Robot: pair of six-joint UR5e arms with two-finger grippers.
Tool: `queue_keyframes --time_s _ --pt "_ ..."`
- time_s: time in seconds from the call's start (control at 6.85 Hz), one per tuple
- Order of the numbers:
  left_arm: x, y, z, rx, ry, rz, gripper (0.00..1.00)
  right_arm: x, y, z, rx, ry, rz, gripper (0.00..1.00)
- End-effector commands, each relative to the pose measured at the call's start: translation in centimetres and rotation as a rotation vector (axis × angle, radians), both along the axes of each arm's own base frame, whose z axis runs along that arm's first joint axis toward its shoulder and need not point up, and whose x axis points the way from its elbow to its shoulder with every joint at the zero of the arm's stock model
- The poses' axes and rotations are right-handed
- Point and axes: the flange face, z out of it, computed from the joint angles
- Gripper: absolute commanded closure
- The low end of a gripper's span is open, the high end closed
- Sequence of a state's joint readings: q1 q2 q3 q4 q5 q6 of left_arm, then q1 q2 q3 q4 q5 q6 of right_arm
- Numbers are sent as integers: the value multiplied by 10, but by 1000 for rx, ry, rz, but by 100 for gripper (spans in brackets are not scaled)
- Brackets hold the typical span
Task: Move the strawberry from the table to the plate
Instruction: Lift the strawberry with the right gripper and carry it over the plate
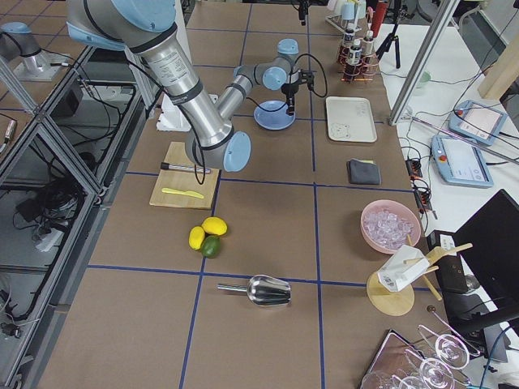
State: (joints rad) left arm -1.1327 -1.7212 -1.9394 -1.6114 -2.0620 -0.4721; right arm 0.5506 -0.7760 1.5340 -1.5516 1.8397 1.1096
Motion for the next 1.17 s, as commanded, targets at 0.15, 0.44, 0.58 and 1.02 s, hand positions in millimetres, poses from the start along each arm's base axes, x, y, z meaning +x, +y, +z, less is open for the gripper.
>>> queue_keyframes --time_s 0.15,0.44,0.58,1.02 --pt "-23 1 23 -1 -11 25 0 -45 38 -6 -18 10 -36 100" --pt "-23 0 26 -7 -13 25 0 -64 52 4 6 40 -39 100" --pt "-23 0 30 -16 -17 25 0 -65 51 2 11 28 -36 100" --pt "-24 0 30 -16 -17 24 0 -74 52 8 1 29 -38 47"
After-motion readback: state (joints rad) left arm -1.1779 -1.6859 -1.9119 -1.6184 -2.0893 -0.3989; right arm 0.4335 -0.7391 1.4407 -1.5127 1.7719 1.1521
